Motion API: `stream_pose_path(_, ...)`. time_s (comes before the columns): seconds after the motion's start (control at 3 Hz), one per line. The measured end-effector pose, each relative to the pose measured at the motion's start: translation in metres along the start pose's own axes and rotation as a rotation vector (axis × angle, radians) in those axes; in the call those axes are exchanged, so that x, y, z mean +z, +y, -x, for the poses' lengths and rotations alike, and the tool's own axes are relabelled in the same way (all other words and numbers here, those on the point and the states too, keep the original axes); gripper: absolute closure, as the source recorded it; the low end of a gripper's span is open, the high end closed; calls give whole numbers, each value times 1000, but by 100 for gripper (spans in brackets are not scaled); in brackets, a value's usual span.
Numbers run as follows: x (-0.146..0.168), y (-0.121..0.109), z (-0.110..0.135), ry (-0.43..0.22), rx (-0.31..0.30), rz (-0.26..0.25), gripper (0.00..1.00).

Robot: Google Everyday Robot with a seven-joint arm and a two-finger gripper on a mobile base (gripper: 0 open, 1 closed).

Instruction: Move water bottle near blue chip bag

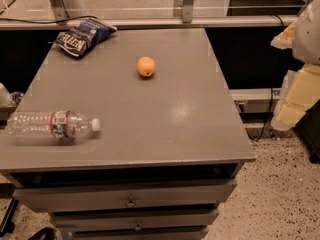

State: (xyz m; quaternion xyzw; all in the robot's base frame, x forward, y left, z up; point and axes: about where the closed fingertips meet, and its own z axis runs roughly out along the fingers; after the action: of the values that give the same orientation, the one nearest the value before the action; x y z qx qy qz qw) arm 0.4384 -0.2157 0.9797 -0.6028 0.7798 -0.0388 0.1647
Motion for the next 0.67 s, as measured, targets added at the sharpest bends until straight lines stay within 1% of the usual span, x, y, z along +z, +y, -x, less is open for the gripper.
stream_pose_path(0.33,0,0,1,-2,0,-3,0)
stream_pose_path(0.67,17,10,35,-67,-29,5,0)
